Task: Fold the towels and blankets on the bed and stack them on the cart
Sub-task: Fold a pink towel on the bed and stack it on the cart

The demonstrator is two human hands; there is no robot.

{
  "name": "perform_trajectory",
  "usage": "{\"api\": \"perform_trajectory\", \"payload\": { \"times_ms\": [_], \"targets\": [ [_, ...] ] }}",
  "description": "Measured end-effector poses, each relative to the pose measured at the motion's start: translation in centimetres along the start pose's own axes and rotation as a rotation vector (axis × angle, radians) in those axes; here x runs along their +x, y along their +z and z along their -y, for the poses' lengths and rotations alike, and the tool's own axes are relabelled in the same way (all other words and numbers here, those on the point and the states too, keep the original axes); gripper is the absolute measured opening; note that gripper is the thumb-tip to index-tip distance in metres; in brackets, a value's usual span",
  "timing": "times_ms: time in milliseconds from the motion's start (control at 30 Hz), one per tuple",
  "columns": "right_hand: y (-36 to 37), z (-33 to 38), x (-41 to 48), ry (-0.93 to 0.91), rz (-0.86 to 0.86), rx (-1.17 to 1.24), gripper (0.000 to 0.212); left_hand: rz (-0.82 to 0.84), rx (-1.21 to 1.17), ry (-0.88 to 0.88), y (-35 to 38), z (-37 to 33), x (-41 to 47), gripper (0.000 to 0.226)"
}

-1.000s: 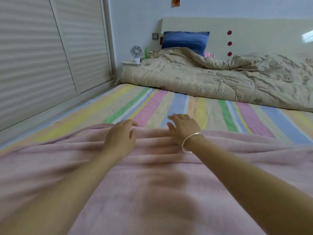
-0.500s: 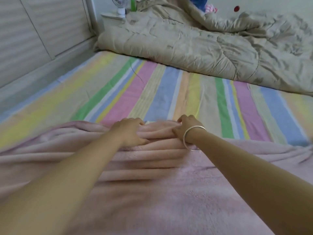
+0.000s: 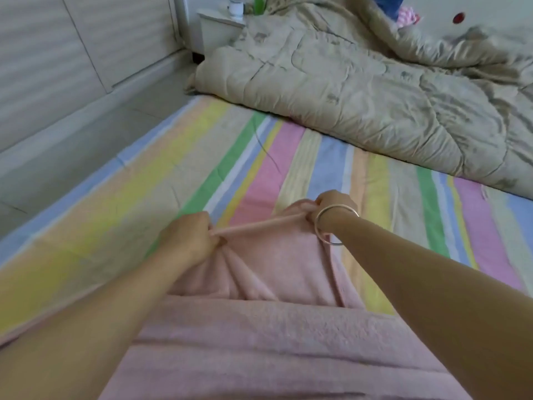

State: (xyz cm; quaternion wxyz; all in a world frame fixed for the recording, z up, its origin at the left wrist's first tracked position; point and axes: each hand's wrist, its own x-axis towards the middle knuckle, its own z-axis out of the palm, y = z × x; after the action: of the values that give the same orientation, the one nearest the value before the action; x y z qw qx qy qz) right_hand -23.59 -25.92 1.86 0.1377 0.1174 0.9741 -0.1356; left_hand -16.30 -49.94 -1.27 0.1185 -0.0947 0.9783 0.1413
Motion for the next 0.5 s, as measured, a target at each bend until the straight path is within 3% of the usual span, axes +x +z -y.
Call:
{"api": "perform_trajectory", "payload": {
  "times_ms": [100,300,500],
  "targets": [
    [-0.9,5.1,4.2,-0.07,-0.088,0.185,0.015,-0.214,-0.011,-0.07,-1.6,1.6,3.5,0.037],
    [-2.3,16.1,11.5,-0.169,-0.302,0.24,0.036,-0.385,0.074,-0.064,-4.8,6.0,10.8,0.053],
    [-1.3,26.0,16.6,-0.208,-0.333,0.289,0.033,-0.343,-0.017,-0.277,-5.2,11.4,16.9,0.064]
  ]
}}
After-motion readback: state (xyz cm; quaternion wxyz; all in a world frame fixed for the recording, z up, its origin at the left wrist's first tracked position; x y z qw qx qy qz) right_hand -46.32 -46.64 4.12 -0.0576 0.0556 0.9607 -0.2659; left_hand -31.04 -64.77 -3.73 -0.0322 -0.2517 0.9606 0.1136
